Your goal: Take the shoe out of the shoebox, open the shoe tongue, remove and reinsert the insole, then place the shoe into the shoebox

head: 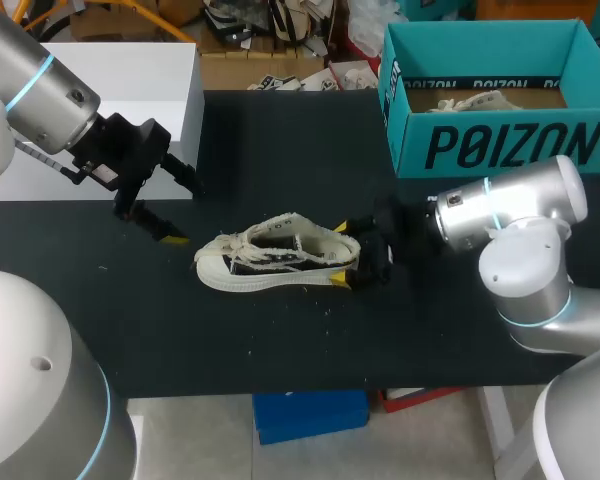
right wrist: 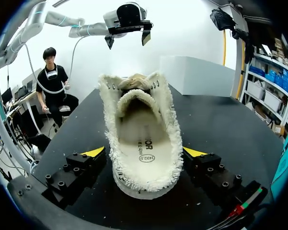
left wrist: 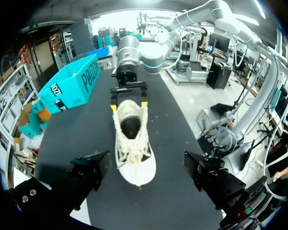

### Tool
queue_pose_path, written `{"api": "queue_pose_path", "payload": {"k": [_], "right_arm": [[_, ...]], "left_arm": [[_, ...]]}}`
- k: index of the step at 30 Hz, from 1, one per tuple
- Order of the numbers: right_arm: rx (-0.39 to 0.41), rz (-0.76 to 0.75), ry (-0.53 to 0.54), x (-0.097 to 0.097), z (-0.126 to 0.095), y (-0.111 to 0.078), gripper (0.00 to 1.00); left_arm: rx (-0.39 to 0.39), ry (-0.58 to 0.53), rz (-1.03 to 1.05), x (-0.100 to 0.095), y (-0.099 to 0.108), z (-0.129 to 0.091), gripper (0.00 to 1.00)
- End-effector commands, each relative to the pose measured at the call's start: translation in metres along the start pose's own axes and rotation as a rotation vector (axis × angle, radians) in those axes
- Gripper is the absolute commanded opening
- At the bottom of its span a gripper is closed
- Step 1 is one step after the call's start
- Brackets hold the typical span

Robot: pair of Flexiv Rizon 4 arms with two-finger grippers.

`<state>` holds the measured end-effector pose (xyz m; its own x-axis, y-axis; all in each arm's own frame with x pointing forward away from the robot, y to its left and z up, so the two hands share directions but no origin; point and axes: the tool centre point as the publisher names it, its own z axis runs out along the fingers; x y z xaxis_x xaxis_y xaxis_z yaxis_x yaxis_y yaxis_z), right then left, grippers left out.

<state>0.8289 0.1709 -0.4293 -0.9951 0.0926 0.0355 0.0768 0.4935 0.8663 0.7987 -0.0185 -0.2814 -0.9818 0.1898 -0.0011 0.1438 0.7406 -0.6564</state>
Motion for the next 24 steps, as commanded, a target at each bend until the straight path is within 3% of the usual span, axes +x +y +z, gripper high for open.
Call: {"api": "queue_pose_path", "payload": {"k": [1, 5, 6, 7, 17, 21, 24], "right_arm": [[0.002, 0.007, 0.011, -0.003, 0.006, -0.003, 1.0], [0.0, 0.008, 0.011, -0.003, 0.007, -0.005, 1.0], [0.004, 0.006, 0.011, -0.004, 0.008, -0.005, 0.93], [0.005, 0.005, 0.012, -0.005, 0.008, -0.005, 0.0], [-0.002, 0.0, 0.014, -0.006, 0.008, -0.005, 0.0], [-0.002, 0.0, 0.014, -0.006, 0.008, -0.005, 0.0], [-0.002, 0.0, 0.014, -0.006, 0.008, -0.005, 0.0]], "left_arm": [[0.0, -0.003, 0.002, 0.0, 0.001, 0.001, 1.0], [0.0, -0.003, 0.002, 0.0, 0.001, 0.001, 1.0], [0.0, -0.003, 0.002, 0.0, 0.001, 0.001, 1.0], [0.0, -0.003, 0.002, 0.0, 0.001, 0.001, 1.0], [0.0, -0.003, 0.002, 0.0, 0.001, 0.001, 1.0], [-0.125, -0.062, -0.148, 0.0, -0.005, 0.009, 1.0], [-0.161, -0.103, -0.309, 0.002, -0.012, 0.016, 1.0]]}}
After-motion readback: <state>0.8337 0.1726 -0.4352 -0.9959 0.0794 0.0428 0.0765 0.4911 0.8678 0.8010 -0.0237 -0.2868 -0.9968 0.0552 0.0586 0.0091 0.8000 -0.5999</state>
